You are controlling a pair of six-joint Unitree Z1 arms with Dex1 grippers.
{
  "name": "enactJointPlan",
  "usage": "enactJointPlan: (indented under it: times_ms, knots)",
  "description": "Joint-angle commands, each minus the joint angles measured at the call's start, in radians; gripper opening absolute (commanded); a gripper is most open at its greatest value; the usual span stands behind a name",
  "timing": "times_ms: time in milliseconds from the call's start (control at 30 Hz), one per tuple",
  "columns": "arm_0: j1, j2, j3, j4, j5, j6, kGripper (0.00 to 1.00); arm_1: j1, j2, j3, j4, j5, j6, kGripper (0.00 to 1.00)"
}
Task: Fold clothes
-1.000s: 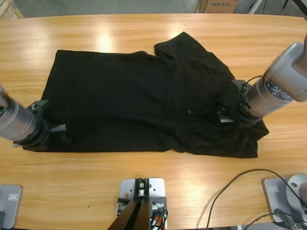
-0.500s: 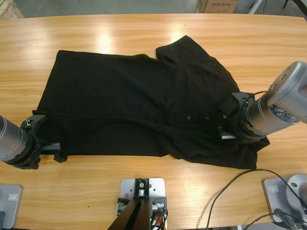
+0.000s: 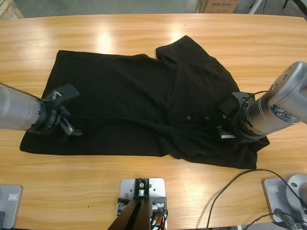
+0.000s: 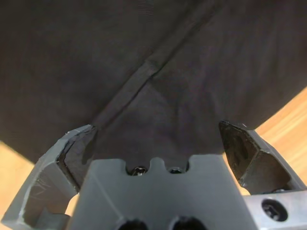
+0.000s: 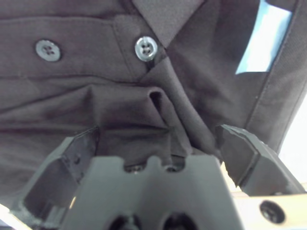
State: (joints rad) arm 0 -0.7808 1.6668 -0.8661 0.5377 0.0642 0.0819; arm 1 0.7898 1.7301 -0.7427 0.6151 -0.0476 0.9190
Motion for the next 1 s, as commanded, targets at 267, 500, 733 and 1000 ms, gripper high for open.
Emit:
enactJointPlan:
  times_ms: [267, 500, 733, 1000]
  knots:
    - [0.13, 0.285, -0.104, 0.08, -0.186, 0.412, 0.945, 0.009, 0.022, 0.019, -0.027, 0.013, -0.02, 0.991]
    - [0.092, 0.297, -0.081, 0.18, -0.19, 0.426, 0.945, 0.009, 0.002, 0.016, -0.001, 0.012, -0.02, 0.991]
    - [0.029, 0.288, -0.072, 0.23, -0.159, 0.426, 0.945, 0.009, -0.035, 0.019, 0.04, 0.012, -0.01, 0.991]
    - [-0.007, 0.206, -0.119, 0.277, -0.142, 0.422, 0.95, 0.009, -0.151, -0.021, 0.122, -0.119, -0.076, 0.994]
